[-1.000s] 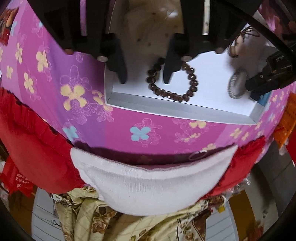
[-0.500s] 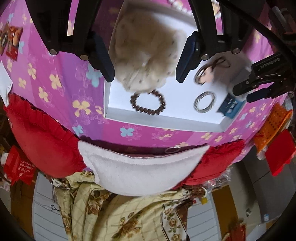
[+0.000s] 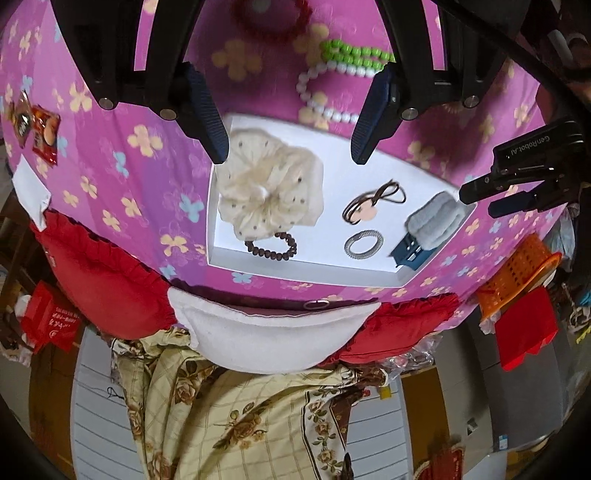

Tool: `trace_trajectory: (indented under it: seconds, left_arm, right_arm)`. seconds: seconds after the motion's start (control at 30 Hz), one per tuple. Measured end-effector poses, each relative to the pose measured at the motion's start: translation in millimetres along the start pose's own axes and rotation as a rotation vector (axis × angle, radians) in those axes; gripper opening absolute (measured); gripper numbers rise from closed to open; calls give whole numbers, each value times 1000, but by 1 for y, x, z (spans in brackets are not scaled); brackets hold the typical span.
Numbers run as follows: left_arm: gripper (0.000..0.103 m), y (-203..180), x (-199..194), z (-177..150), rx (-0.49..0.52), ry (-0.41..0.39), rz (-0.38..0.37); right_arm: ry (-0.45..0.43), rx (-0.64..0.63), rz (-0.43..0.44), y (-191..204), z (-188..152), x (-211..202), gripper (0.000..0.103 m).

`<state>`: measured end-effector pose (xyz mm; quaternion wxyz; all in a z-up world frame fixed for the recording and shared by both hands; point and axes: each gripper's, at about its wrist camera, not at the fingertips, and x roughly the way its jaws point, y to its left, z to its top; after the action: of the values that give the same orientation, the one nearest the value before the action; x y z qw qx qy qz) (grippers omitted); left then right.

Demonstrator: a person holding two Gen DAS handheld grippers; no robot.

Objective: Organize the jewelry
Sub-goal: 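Lift both open tools out of the box toward the remaining bracelets, then grasp the gold coil hair tie with the left tool while the right tool grasps the red bead bracelet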

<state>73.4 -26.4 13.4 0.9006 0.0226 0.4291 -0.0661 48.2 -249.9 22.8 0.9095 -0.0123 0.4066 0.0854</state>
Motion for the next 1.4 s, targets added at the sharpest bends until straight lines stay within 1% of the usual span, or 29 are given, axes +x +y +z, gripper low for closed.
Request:
trace_trajectory:
  seconds: [0.1, 0.23, 0.33, 0.5, 0.57, 0.7, 0.87, 1.07, 1.13, 1.27, 1.3, 1.4]
  left_arm:
    - [61, 0, -10, -12, 5, -9, 17]
    - [62, 1, -21, -25, 4, -20, 35]
    - [61, 3, -29, -33, -16, -19, 17]
    - [62, 3, -40, -41, -15, -32, 23]
    - [61, 2, -45, -43, -17, -36, 20]
    - [62, 0, -51, -48, -7, -45, 29]
    - [61, 6, -52, -53, -28, -22, -12]
    - [61, 22, -46, -64, -101, 43, -99]
    - [61, 25, -42, -70, -111, 67, -120]
    - [61, 23, -33, -80, -100, 93, -126]
    - [61, 24, -31, -82, -98, 101, -129]
    - [61, 22, -21, -88, -91, 130, -143]
  right_arm:
    - [-13, 15, -2, 1, -10, -11, 66]
    - [-9, 36, -11, 3, -26, -21, 68]
    - [-1, 61, -6, 1, -35, -27, 68]
    - [1, 110, 1, -3, -46, -39, 69]
    - [-3, 118, -3, -3, -50, -43, 72]
    - [-4, 111, -6, -2, -55, -51, 73]
    - [0, 93, -20, -4, -60, -56, 73]
    - [27, 73, -32, -17, -75, -53, 73]
    - [48, 64, -43, -23, -82, -48, 73]
    - [102, 54, -69, -38, -97, -37, 73]
    - [110, 51, -71, -41, -99, -34, 70]
    - [131, 43, -73, -45, -105, -25, 56]
